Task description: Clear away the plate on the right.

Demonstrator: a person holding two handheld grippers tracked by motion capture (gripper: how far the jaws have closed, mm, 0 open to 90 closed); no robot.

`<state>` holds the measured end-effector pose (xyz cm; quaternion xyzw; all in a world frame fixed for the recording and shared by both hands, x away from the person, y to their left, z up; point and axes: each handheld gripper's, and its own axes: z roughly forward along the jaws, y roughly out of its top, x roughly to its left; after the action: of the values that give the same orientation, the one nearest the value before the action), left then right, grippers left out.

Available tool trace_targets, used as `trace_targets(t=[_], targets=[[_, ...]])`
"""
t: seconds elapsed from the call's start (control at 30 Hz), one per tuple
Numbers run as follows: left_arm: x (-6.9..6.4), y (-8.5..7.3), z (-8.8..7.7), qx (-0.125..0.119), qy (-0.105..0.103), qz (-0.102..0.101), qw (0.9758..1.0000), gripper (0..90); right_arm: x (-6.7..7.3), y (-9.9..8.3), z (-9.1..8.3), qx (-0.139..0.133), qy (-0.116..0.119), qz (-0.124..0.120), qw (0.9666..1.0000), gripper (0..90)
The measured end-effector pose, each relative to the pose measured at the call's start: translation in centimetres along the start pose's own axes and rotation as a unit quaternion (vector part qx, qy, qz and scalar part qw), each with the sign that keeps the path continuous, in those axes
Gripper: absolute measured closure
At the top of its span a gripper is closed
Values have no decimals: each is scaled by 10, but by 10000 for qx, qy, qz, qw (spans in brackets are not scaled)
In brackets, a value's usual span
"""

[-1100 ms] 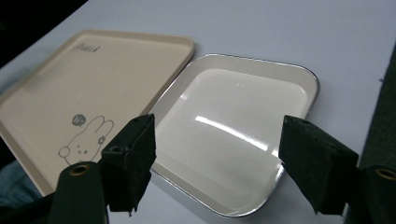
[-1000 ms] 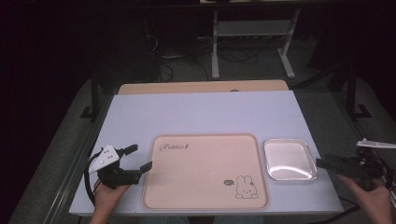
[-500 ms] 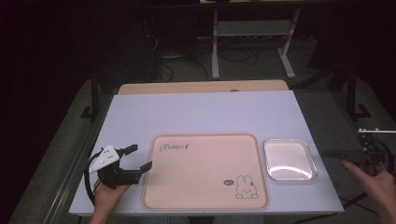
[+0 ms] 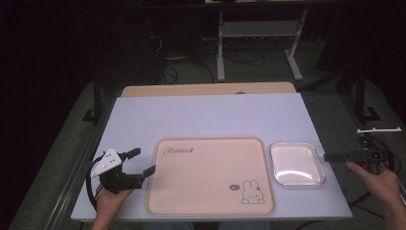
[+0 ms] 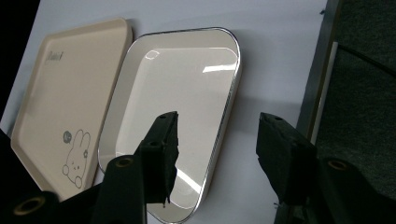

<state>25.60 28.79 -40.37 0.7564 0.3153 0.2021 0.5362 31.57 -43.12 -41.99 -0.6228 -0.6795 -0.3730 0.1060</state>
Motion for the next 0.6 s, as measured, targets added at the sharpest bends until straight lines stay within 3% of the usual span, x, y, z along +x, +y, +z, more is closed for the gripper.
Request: trace_targets(t=[0.3,0.37,0.43,0.6], targets=[[0,0,0,5,8,7,10000,142,3,6,11,248,42,53,9997,579],[0,0,0,14,9,5,10000,142,0,8,16,416,95,231,9988,597],[1,0,0,28,11,13,10000,142,-1,8,17,459,113,246,9986,603],[1,0,-1,7,11,2,10000,142,1,12,22,579,-56,221,9981,640]])
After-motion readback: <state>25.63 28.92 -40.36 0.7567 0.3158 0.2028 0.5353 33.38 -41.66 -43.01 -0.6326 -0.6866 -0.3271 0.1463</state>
